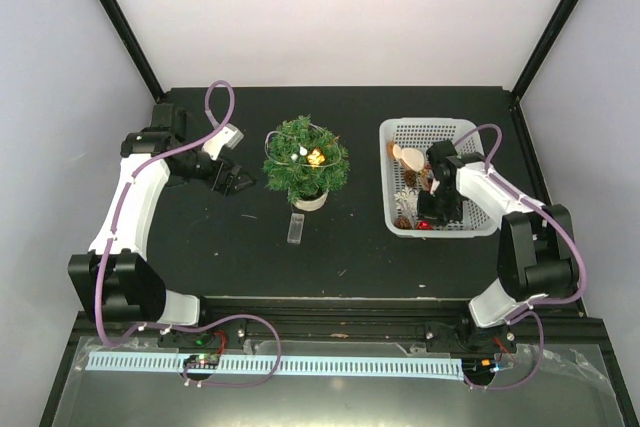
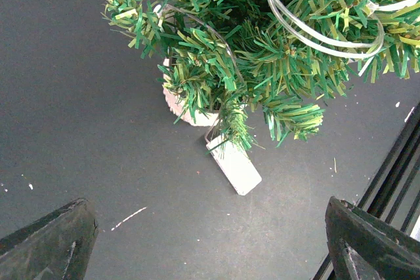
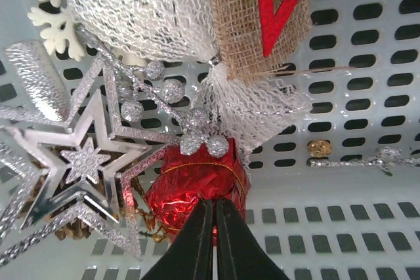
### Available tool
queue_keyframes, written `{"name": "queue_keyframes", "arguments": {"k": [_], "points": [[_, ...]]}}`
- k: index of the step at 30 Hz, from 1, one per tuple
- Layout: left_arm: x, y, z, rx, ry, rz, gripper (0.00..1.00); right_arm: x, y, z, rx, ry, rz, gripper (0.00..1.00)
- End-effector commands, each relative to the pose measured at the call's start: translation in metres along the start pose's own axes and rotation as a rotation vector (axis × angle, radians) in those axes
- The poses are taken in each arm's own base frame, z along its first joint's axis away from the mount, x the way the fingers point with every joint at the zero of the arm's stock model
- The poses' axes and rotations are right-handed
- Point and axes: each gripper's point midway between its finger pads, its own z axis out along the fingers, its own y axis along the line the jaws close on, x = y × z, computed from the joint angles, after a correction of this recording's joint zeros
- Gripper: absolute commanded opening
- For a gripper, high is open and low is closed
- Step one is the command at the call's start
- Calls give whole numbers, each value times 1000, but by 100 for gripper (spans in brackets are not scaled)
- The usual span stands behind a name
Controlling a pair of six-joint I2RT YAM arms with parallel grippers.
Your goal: Decorate the small christmas tree
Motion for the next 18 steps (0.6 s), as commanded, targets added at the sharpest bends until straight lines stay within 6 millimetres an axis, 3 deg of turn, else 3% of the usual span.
{"name": "queue_keyframes", "arguments": {"k": [1,9,14,16,18], "points": [[-10,1,-7,-2,-21,24,95,-10,0,-25,15,-72,1,6],[-9,3,-5,0,-17,18,95,-31,1,-77,35,-194,10,1],[-10,4,-5,0,-17,17,95,-36,1,-84,32,-224,14,1],[-10,3,-5,1,-16,18,95,-30,2,-74,28,-185,0,9],[-10,3,-6,1,-16,20,95,-18,1,-57,18,-134,-3,35]]}}
